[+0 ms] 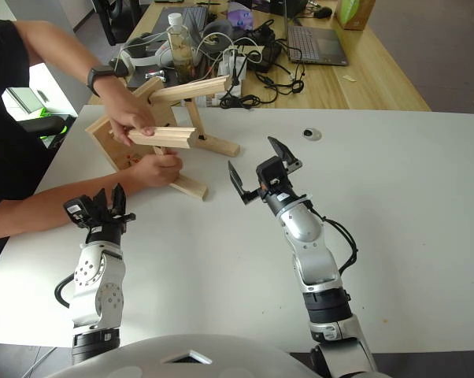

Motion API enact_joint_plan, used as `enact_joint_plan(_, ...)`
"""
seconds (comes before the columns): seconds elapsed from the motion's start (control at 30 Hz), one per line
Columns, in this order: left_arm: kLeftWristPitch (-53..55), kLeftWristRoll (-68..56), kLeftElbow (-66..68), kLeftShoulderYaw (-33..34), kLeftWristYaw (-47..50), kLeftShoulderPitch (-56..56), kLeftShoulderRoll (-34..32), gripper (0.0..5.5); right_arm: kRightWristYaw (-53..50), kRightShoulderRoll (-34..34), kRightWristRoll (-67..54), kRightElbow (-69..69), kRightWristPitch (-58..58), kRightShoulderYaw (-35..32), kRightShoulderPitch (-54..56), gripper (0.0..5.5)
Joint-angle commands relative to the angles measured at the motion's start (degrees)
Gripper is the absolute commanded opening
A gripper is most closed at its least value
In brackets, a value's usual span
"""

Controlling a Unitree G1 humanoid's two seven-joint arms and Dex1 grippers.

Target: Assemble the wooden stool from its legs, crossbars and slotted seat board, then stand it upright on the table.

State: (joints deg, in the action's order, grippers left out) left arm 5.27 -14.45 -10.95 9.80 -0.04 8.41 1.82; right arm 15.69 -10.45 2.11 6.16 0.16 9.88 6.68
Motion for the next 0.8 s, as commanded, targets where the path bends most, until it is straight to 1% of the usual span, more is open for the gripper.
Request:
enact_joint_plan(0.03,-0.45,0.54,1.37,-0.07,-0.78,-1.36,-0.98,2.03,1.09,-0.37,-0.24,-0.65,-0.85,0.12,-0.53,5.35)
enact_joint_plan(0.37,-0.35,0.71,2.25,-0.49,-1.81,-1.98,-1.7,2.03,1.28,0.72,-0.09,-0.26,-1.12,0.71,-1.31,5.35)
enact_joint_plan(0.8,-0.22,0.7,1.65,-0.76,-1.6,-1.41,-1.31,2.03,1.13,0.54,0.99,0.58,-0.83,0.9,-0.87,5.35)
